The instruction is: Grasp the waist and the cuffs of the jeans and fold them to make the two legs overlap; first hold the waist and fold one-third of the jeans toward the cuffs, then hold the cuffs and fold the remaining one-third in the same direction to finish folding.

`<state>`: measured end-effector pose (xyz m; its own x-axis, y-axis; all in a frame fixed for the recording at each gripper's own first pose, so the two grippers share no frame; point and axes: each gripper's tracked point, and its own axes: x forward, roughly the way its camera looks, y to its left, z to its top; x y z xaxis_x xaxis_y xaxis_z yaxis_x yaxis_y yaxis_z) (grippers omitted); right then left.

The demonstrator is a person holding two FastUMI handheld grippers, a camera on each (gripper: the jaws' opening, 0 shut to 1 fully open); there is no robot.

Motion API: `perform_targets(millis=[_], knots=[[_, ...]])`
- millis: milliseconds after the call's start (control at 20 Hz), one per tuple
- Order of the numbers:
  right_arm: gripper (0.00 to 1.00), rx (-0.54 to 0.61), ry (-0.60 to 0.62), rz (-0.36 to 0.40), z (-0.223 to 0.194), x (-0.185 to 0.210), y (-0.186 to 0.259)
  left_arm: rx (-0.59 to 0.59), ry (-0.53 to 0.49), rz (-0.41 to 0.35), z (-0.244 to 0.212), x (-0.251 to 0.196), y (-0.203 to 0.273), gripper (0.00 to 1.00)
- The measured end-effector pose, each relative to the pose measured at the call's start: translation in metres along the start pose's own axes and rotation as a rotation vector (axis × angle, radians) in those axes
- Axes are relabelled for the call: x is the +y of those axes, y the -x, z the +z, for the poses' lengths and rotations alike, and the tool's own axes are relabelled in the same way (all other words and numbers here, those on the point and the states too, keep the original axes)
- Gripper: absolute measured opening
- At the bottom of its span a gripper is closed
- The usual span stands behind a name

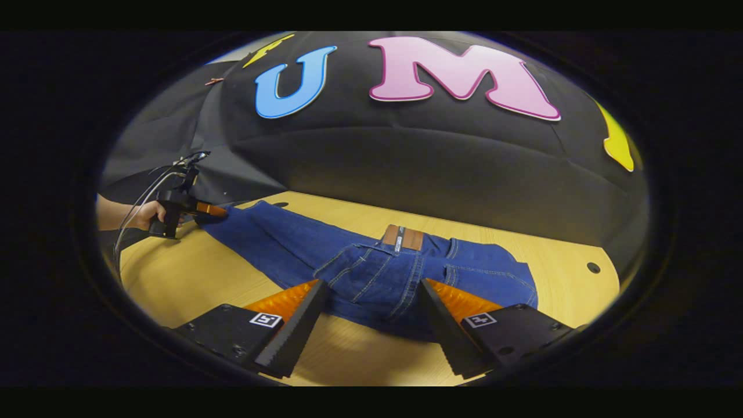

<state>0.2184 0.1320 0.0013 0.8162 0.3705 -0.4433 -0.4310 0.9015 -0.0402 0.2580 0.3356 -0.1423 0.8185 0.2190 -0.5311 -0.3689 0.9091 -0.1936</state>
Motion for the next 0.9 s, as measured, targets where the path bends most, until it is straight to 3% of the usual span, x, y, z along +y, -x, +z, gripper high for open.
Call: perform_targets(millis=[100, 150, 200, 300, 450, 550, 750, 850, 900], knots=[[0.98, 0.038, -0.044, 0.027, -0.011, 0.005, -0.003, 0.036, -0.101, -0.016, -0.005, -0.009, -0.002, 0.99], [0.96, 0.055, -0.061, 0.031, -0.016, 0.004, -0.005, 0.036, -0.113, -0.028, -0.006, -0.014, -0.005, 0.97], [1.00, 0.066, -0.068, 0.033, -0.019, 0.005, -0.006, 0.036, -0.089, -0.053, -0.007, -0.019, -0.004, 0.96], [0.95, 0.072, -0.075, 0.036, -0.021, 0.005, -0.007, 0.030, -0.068, -0.050, -0.005, -0.020, -0.001, 0.70], [1.00, 0.070, -0.062, 0.040, -0.020, 0.006, -0.006, 0.032, -0.103, -0.037, -0.009, -0.026, 0.005, 0.38], [1.00, 0.074, -0.054, 0.039, -0.022, 0.005, -0.005, 0.038, -0.119, -0.043, -0.010, -0.032, 0.005, 0.24], [1.00, 0.077, -0.049, 0.021, -0.020, 0.003, -0.005, -0.003, -0.076, -0.095, -0.011, -0.048, 0.007, 0.10], [1.00, 0.064, -0.057, 0.012, -0.013, 0.000, -0.002, -0.017, -0.032, -0.099, -0.012, -0.053, 0.014, 0.07], [0.95, 0.059, -0.064, 0.012, -0.010, 0.000, 0.000, -0.027, -0.011, -0.093, -0.011, -0.054, 0.017, 0.07]])
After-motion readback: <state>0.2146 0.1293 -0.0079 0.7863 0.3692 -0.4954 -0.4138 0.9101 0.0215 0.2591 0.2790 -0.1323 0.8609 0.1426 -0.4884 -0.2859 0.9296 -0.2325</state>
